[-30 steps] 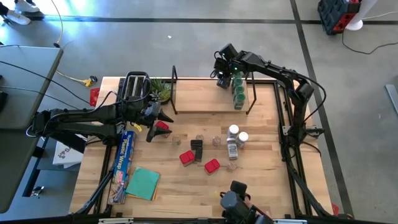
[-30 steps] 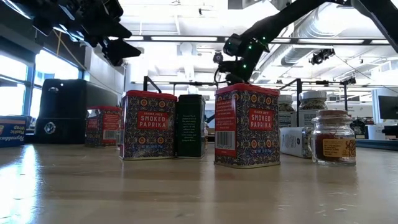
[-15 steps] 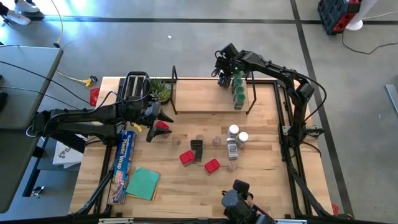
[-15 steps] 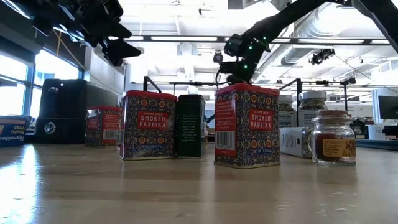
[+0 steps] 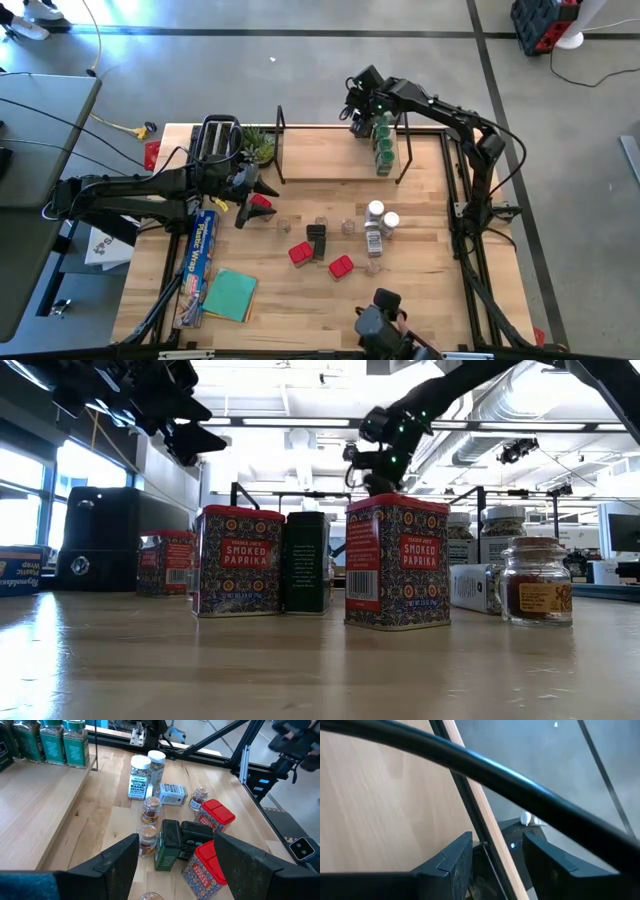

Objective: Shelf spices
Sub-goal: Put the right black seasoning can on the shelf, then put the top black seasoning can on the shelf aligned with the other black seasoning can

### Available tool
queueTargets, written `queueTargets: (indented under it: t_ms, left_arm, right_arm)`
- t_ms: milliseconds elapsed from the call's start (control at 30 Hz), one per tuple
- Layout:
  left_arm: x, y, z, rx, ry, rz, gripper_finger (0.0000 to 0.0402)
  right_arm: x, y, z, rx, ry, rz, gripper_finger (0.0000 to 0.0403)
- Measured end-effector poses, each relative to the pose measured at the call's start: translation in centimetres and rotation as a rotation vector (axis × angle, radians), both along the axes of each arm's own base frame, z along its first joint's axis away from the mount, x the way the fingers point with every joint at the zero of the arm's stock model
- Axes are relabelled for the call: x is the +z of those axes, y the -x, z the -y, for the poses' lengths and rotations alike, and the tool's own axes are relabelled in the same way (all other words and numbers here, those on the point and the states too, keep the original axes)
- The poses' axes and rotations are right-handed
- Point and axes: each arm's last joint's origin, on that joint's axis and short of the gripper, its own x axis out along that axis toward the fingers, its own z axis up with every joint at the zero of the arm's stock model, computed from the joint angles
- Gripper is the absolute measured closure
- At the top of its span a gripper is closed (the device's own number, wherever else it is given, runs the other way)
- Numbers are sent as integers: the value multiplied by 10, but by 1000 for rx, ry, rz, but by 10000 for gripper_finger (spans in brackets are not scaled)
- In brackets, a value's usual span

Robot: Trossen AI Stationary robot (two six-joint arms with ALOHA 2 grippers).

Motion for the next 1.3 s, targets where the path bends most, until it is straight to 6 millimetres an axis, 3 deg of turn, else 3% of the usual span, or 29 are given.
queueTargets:
  t_ms: [200,333,433,600,767,933,1067,1167,1300]
  left_arm:
    - [0,0,0,0,0,-1,147]
    - [-1,0,2,-7,1,-11,147]
    - [-3,0,5,-21,4,-29,147]
    - [-6,1,9,-2,-13,-68,147]
    - [-5,0,12,9,-30,-64,147]
    - [-5,0,11,27,-39,-65,147]
    - [-5,0,11,28,-39,-66,147]
    - [-5,0,11,29,-36,-66,147]
    - [-5,0,11,29,-37,-66,147]
  right_arm:
    - [37,-7,-15,32,-45,38,236]
    - [49,-28,-56,215,-119,121,239]
    - [40,-50,-106,377,-163,139,250]
    - [4,-82,-195,530,-219,144,264]
    - [-28,-99,-253,508,-320,218,265]
    - [-43,-109,-285,533,-376,264,265]
    - [-49,-111,-304,635,-288,237,265]
    - [-49,-111,-307,572,-190,224,262]
    - [-50,-110,-304,521,-195,219,235]
